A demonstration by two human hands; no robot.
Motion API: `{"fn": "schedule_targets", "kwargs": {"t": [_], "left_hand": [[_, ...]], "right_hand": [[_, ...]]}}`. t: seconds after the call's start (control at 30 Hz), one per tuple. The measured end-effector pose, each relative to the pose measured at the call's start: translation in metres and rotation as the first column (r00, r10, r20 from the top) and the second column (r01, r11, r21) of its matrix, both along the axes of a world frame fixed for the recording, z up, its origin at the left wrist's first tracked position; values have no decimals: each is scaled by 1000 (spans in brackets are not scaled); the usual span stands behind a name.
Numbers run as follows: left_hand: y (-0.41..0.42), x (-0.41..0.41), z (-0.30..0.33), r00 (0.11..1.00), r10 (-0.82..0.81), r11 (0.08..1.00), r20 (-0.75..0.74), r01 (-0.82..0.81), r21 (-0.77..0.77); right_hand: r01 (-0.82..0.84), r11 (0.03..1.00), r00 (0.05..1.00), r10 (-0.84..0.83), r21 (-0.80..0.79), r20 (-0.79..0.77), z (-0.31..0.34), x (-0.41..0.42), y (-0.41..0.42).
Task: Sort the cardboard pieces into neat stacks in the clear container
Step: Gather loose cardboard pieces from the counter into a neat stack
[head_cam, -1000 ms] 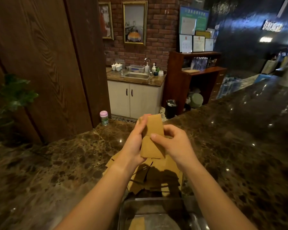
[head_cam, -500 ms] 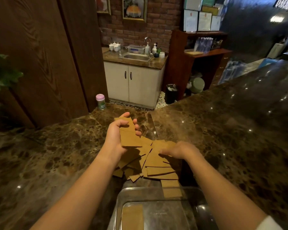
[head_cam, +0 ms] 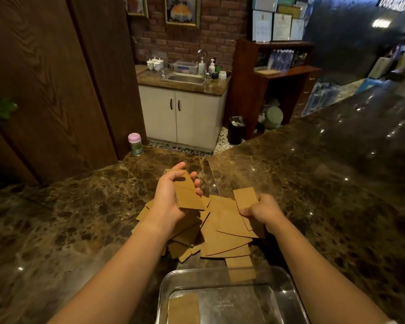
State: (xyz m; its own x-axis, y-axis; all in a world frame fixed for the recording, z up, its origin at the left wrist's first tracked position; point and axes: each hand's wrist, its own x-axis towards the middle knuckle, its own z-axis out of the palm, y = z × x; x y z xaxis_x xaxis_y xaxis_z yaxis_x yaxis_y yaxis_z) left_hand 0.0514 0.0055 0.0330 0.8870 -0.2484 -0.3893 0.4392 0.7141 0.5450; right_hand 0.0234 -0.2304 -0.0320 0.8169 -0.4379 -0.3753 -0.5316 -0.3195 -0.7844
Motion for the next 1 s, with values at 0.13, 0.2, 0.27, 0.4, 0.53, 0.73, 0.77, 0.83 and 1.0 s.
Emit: {"fn": "schedule_targets", "kwargs": {"t": [0.13, 0.2, 0.27, 0.4, 0.53, 0.73, 0.77, 0.83, 1.0], "left_hand": [[-4, -1, 4, 1000, 1, 1000, 10, -1, 19], [-5, -2, 6, 1000, -5, 1000, 19, 5, 28], [-6, -2, 8, 1000, -14, 1000, 24, 13, 27], [-7, -3, 12, 999, -27, 1000, 41, 26, 16], [-11, -2, 16, 995, -53, 998, 82, 50, 40], [-29, -4, 35, 964, -100, 995, 246, 90, 54], [-30, -3, 39, 967, -106, 994, 231, 97, 52], [-28, 1, 46, 977, -80, 996, 197, 69, 65], [-19, 8, 57, 934, 36, 998, 355, -49, 28]], "right_hand": [[39, 980, 991, -63, 193, 120, 25, -9, -11], [71, 965, 979, -115, 251, 168, 40, -11, -14], [112, 944, 960, -184, 311, 212, 54, -12, -17], [168, 885, 885, -330, 434, 330, 83, -14, -22], [149, 778, 831, -434, 610, 350, 106, -20, -14], [-47, 707, 828, -368, 706, 423, 131, -28, 35], [-84, 704, 830, -342, 706, 440, 133, -30, 43], [-168, 710, 833, -269, 684, 484, 134, -33, 55], [-353, 733, 843, -21, 582, 537, 137, -37, 62]]}}
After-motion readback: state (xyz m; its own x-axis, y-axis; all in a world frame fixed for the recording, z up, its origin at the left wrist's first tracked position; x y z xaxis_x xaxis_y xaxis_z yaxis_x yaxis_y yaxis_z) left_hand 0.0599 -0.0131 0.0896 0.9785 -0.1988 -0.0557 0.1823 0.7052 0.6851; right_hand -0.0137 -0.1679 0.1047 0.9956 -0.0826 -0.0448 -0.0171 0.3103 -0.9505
